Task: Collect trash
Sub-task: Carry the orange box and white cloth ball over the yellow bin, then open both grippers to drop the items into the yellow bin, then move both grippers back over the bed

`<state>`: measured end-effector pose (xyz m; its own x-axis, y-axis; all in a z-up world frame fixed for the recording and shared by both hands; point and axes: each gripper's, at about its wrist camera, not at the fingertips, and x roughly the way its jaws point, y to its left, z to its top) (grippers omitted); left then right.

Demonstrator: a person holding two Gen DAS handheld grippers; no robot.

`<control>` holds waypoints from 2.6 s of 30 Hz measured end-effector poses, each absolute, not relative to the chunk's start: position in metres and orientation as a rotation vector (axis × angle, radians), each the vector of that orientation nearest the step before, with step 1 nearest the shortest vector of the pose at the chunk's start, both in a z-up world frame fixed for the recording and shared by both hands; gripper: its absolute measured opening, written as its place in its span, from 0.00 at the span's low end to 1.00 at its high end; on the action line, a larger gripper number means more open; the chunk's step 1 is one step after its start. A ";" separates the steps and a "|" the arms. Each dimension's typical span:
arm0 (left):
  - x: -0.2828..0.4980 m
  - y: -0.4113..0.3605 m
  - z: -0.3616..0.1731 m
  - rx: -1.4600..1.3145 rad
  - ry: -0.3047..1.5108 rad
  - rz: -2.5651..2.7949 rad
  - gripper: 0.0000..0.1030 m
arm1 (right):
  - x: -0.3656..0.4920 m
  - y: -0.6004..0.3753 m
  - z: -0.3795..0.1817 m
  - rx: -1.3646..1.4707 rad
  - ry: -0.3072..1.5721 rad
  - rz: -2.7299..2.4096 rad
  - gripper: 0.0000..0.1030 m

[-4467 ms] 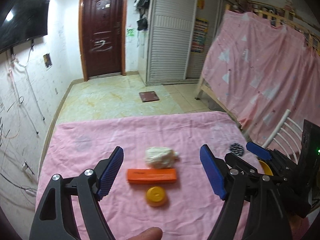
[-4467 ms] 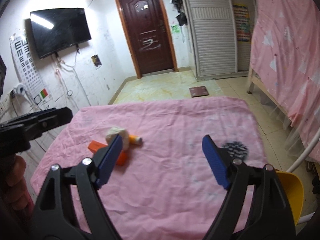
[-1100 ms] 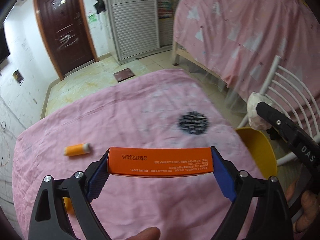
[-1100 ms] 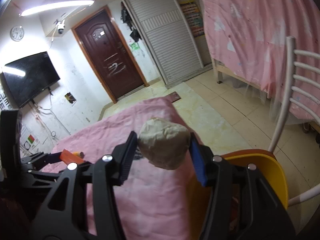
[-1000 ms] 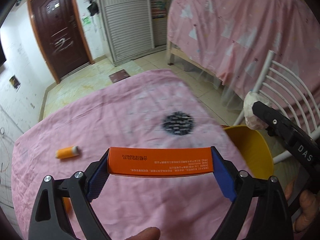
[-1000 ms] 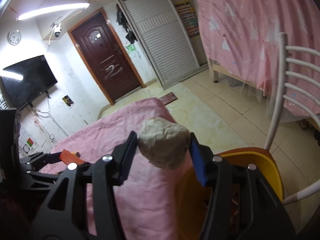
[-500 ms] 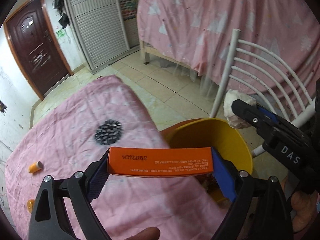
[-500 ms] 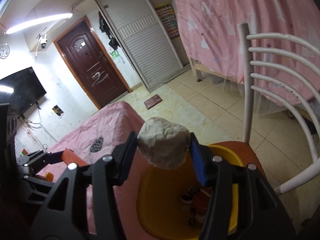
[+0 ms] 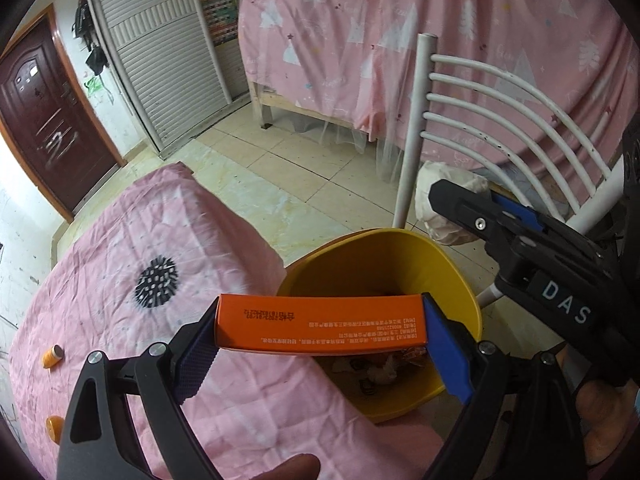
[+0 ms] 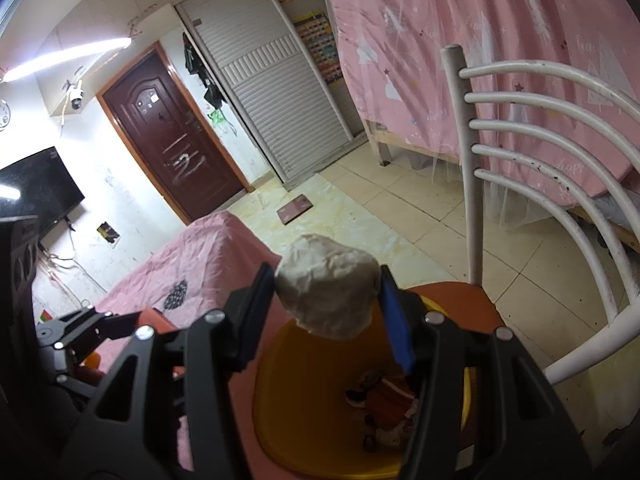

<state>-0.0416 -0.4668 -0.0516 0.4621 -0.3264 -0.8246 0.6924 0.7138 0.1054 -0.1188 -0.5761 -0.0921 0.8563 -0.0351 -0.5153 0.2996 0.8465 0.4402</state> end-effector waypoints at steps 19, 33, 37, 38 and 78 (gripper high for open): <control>-0.037 -0.485 -0.062 0.493 0.927 -0.680 0.85 | -0.124 -0.586 -0.095 0.559 0.516 -0.203 0.49; -0.036 -0.462 -0.046 0.437 0.901 -0.670 0.90 | -0.118 -0.576 -0.095 0.543 0.531 -0.188 0.54; -0.036 -0.452 -0.038 0.416 0.892 -0.666 0.90 | -0.116 -0.567 -0.090 0.526 0.532 -0.179 0.54; -0.036 -0.451 -0.038 0.413 0.891 -0.666 0.90 | -0.116 -0.566 -0.088 0.522 0.532 -0.177 0.55; 0.028 -0.226 -0.019 0.097 0.907 -0.421 0.90 | -0.020 -0.382 -0.037 0.263 0.609 0.062 0.64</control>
